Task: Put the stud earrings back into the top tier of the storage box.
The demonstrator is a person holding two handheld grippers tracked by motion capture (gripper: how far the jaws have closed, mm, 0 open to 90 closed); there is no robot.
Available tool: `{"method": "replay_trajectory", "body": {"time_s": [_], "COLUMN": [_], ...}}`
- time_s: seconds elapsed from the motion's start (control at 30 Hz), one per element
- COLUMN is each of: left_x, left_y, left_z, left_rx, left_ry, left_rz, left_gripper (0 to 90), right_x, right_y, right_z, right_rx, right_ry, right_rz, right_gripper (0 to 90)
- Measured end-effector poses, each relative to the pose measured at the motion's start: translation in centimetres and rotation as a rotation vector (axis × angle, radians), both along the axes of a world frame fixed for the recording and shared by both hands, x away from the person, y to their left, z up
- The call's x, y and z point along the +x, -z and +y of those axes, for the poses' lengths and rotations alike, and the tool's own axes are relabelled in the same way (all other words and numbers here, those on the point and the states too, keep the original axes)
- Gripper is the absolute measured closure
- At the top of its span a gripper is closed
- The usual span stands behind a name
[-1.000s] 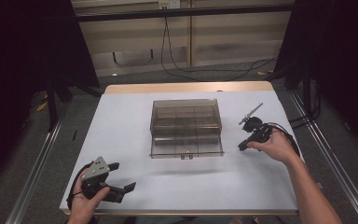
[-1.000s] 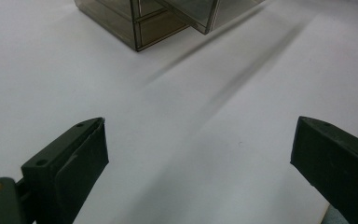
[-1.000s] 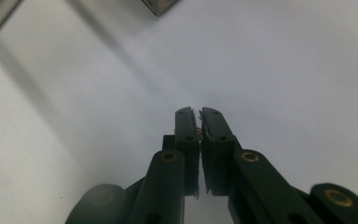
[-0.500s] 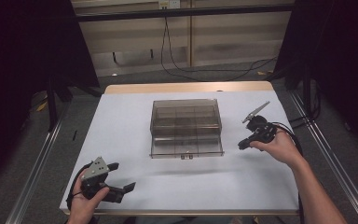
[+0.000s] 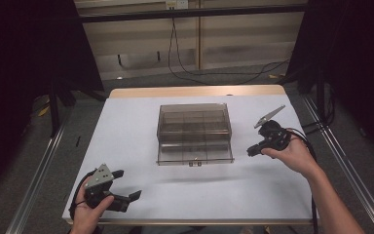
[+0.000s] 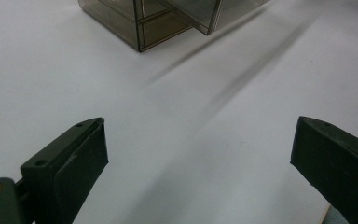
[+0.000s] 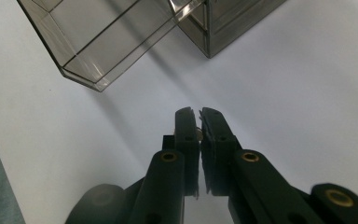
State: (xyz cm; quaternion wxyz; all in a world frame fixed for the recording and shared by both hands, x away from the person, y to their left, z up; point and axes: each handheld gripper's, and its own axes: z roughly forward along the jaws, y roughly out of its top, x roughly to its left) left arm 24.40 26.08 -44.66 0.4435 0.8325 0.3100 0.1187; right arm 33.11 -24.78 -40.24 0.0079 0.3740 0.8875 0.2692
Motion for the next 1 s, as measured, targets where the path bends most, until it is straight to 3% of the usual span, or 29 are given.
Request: {"method": "replay_trajectory", "body": {"time_s": [0.53, 1.0], "left_x": [0.0, 0.0], "left_y": [0.0, 0.0], "left_z": [-0.1, 0.0], "left_rx": [0.003, 0.002], "left_ry": [0.004, 0.004], "left_rz": [0.000, 0.002], "left_gripper": [3.8, 3.8], "right_x": [-0.7, -0.6], "right_y": [-1.6, -4.2], "right_z": [0.2, 0.9], "right_rx": [0.016, 0.027], "right_ry": [-0.002, -0.016], "right_rz": [-0.031, -0.081], "right_gripper": [86.6, 86.7]}}
